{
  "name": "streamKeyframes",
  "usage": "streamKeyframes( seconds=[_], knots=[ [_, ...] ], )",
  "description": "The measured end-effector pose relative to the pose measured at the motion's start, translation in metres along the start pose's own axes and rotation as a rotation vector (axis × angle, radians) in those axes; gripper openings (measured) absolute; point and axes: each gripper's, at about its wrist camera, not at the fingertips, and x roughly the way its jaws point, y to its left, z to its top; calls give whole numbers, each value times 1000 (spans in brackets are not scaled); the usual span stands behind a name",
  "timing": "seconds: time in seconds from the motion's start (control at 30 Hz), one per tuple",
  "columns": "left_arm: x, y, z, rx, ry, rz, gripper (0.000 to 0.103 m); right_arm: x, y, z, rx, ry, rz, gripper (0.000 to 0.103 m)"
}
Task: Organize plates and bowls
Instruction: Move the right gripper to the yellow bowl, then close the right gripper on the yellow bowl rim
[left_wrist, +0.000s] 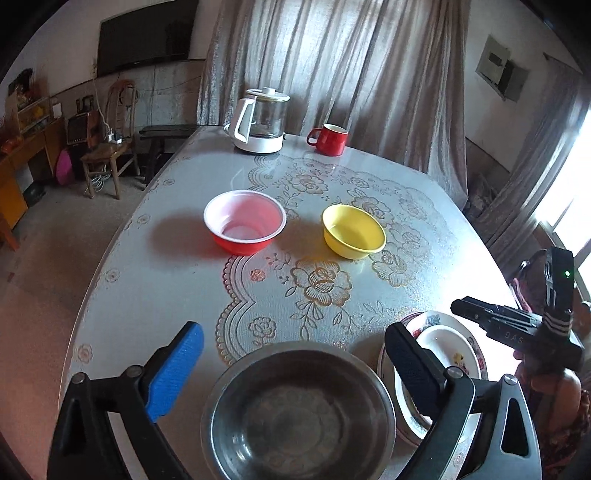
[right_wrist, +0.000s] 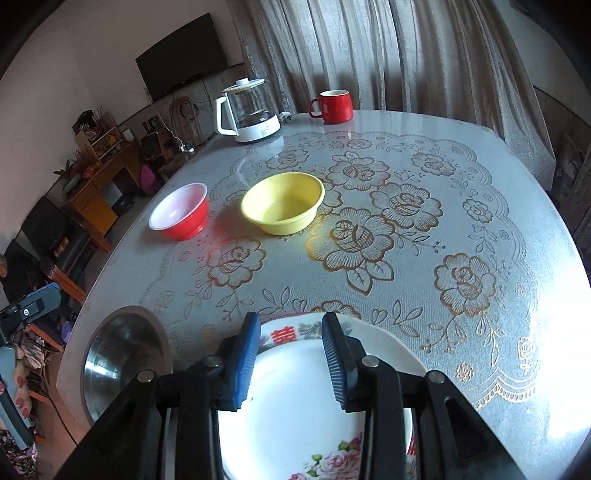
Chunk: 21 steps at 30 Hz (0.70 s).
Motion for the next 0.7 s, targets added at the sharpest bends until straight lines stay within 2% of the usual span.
streamKeyframes(
  seconds=[0.1,0.2,0.57,0.7],
  knots=[
    [13,-15,16,42,9,-2,101,13,-12,22,16,12,-19,36],
    [28,-26,29,90,39,6,101,30,-27,43,89,41,37,37],
    [73,-25,57,39,98,-9,101,95,-50,100,170,103,29,38],
    [86,-24,65,38,112,15,101,118,-56,116,216,119,48,38]
  ],
)
